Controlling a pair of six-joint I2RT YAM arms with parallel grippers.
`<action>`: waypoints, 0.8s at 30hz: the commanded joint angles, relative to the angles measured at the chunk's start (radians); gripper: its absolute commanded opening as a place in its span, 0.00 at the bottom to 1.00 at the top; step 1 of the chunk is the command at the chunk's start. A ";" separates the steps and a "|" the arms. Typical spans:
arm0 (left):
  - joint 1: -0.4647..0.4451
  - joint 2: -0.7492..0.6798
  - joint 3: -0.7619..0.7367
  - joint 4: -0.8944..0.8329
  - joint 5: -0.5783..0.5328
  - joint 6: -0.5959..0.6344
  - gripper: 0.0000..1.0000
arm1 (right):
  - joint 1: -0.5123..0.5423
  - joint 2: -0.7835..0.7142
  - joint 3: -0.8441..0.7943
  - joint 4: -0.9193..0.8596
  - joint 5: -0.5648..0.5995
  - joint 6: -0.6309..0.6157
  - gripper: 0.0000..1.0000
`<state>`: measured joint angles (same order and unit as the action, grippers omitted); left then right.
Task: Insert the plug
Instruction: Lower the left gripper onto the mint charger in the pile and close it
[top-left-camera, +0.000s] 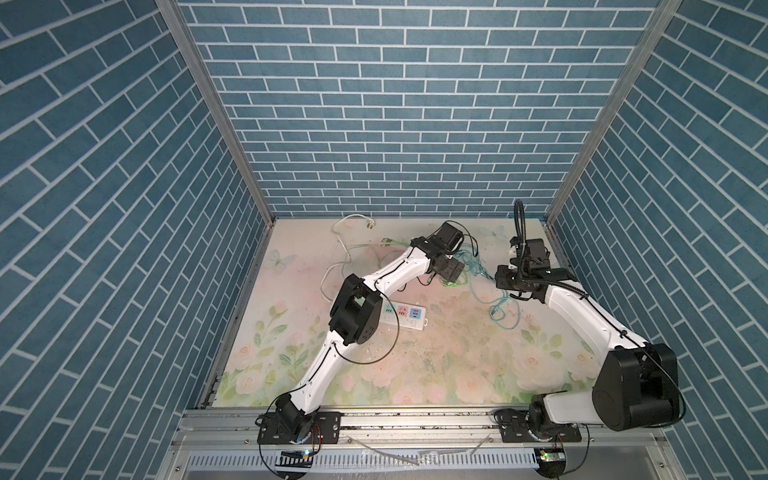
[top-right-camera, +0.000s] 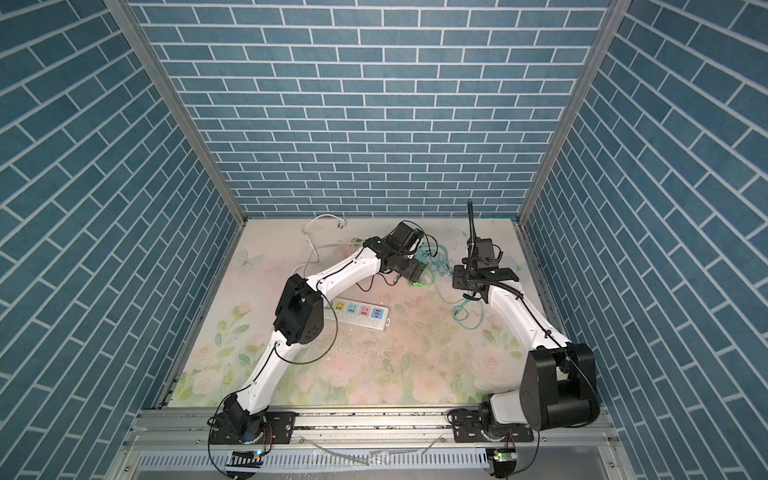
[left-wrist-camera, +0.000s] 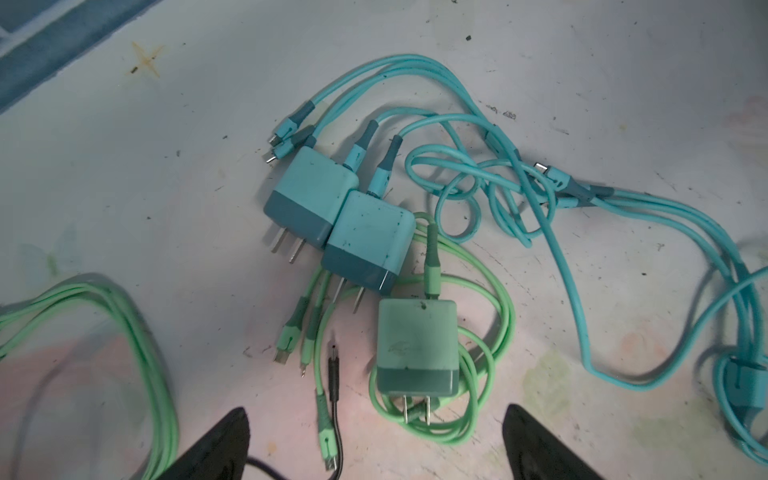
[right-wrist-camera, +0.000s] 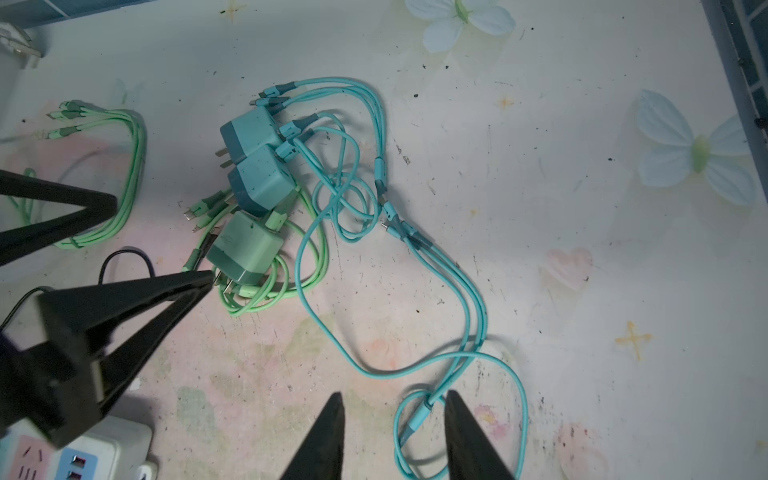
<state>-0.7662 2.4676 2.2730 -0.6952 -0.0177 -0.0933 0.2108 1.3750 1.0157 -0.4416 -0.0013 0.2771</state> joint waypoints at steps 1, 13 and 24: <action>-0.005 0.054 0.080 -0.052 0.025 -0.011 0.94 | -0.002 -0.022 -0.045 -0.008 -0.044 0.026 0.40; -0.016 0.171 0.172 -0.061 0.045 -0.029 0.84 | -0.019 -0.055 -0.092 0.011 -0.062 0.022 0.40; -0.019 0.200 0.183 -0.047 0.048 -0.035 0.71 | -0.027 -0.086 -0.132 0.021 -0.074 0.017 0.40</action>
<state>-0.7807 2.6362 2.4268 -0.7376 0.0284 -0.1253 0.1883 1.3201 0.9077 -0.4267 -0.0647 0.2836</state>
